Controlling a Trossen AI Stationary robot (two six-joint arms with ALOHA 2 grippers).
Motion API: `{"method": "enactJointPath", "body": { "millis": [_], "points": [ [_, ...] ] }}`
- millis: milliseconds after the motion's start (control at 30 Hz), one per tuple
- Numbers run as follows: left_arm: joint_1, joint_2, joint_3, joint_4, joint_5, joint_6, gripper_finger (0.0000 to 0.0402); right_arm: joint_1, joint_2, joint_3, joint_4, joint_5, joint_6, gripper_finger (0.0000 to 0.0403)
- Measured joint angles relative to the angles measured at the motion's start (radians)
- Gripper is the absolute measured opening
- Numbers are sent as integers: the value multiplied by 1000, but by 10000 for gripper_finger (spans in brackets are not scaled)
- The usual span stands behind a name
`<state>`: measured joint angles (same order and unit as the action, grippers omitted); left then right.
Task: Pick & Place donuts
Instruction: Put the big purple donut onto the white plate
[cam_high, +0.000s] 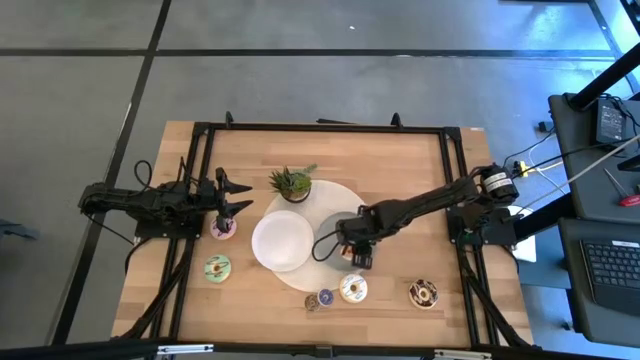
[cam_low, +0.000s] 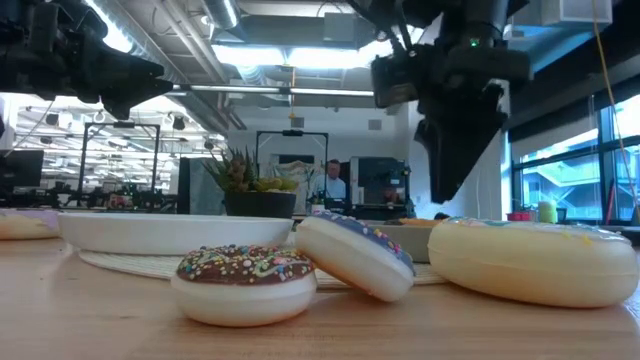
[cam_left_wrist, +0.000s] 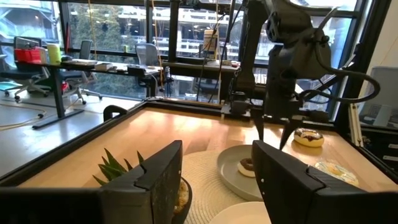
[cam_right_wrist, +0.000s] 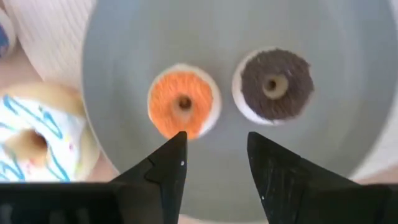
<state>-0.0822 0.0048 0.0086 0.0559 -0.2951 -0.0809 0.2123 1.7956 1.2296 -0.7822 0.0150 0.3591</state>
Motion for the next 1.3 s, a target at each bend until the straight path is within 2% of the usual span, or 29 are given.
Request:
{"method": "enactJointPath", "body": {
  "millis": [133,300,467,600,767,900,1000,1133,1300],
  "points": [
    [-1,0,0,0,5,-85,190,8,-78,-53,-28,2,3,170],
    [-1,0,0,0,1,-229,193,37,-267,-208,46,28,76,170],
    [-1,17,4,-13,22,-165,190,78,-499,-380,135,227,227,170],
    [-2,95,58,-129,12,-210,191,87,-653,-480,190,314,284,170],
    [-2,274,204,-404,-70,-382,190,86,-771,-555,261,374,287,170],
    [-2,476,341,-546,-58,-463,189,84,-801,-570,271,407,280,170],
    [-2,641,456,-739,-50,-573,191,85,-796,-571,272,411,260,170],
    [-2,837,561,-959,4,-763,191,85,-778,-571,275,411,258,170],
    [-2,1000,581,-1077,118,-907,187,85,-752,-571,277,411,257,170]
  ]
}}
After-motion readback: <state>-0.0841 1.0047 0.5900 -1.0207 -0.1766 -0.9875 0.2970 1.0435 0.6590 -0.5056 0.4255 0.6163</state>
